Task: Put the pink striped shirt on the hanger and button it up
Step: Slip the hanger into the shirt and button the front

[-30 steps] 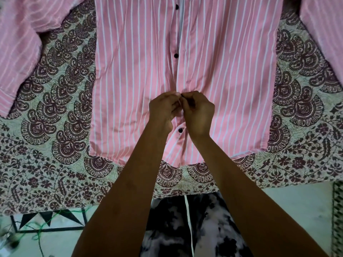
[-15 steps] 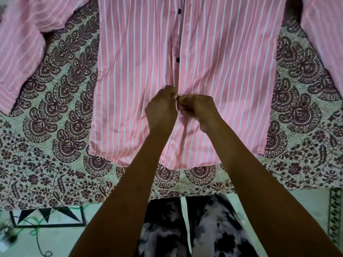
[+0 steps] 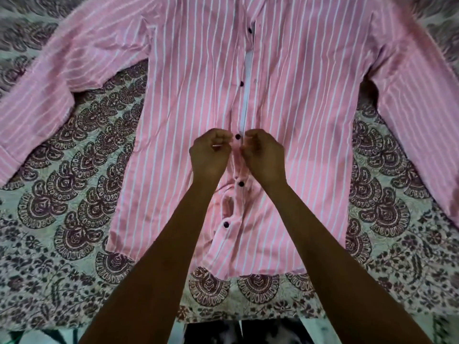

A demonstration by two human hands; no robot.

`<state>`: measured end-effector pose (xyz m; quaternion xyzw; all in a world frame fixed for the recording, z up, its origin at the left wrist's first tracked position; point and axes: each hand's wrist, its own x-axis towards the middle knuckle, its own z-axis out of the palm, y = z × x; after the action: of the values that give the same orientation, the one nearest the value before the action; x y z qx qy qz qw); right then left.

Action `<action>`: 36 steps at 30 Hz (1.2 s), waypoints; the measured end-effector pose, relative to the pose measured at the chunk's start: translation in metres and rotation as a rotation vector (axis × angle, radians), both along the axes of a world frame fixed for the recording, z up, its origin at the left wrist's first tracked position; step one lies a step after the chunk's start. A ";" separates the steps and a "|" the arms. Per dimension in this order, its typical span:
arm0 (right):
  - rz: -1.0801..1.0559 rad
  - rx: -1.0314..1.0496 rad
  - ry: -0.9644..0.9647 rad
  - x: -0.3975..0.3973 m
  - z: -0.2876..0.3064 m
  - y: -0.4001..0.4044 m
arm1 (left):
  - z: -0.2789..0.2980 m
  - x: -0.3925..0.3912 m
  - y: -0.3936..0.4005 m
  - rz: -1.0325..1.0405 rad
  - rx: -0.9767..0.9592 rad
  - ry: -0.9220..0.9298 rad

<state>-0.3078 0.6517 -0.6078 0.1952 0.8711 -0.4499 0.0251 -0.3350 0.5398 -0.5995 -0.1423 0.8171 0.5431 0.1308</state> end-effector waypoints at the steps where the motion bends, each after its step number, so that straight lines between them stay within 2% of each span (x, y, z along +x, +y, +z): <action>1: 0.041 0.069 -0.029 -0.009 -0.004 0.000 | -0.002 -0.009 0.002 -0.046 -0.026 0.015; 6: 0.118 0.299 -0.214 -0.032 -0.013 0.005 | -0.021 -0.038 0.007 -0.378 -0.285 0.065; 11: 0.042 0.327 -0.184 -0.027 -0.013 0.007 | -0.021 -0.038 0.009 -0.602 -0.541 0.159; 14: -0.183 0.116 -0.151 -0.021 -0.015 0.011 | -0.021 -0.033 0.009 -0.562 -0.556 0.179; 18: -0.504 -0.577 -0.199 -0.013 -0.007 0.010 | -0.009 -0.033 0.014 -0.353 -0.317 0.094; 21: -0.569 -0.751 -0.157 -0.007 0.000 0.007 | 0.003 -0.032 0.022 -0.318 -0.273 0.045; 27: -0.595 -0.663 -0.109 -0.005 0.002 0.002 | 0.007 -0.027 0.025 -0.333 -0.272 0.038; 32: -0.533 -0.478 -0.069 -0.006 0.007 -0.003 | 0.010 -0.025 0.027 -0.284 -0.310 0.072; 36: -0.578 -0.459 -0.059 -0.005 0.006 -0.005 | 0.015 -0.026 0.028 -0.323 -0.247 -0.001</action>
<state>-0.3130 0.6465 -0.6016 0.4353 0.6555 -0.6161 -0.0350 -0.3612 0.5682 -0.5845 -0.0248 0.8897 0.4105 0.1981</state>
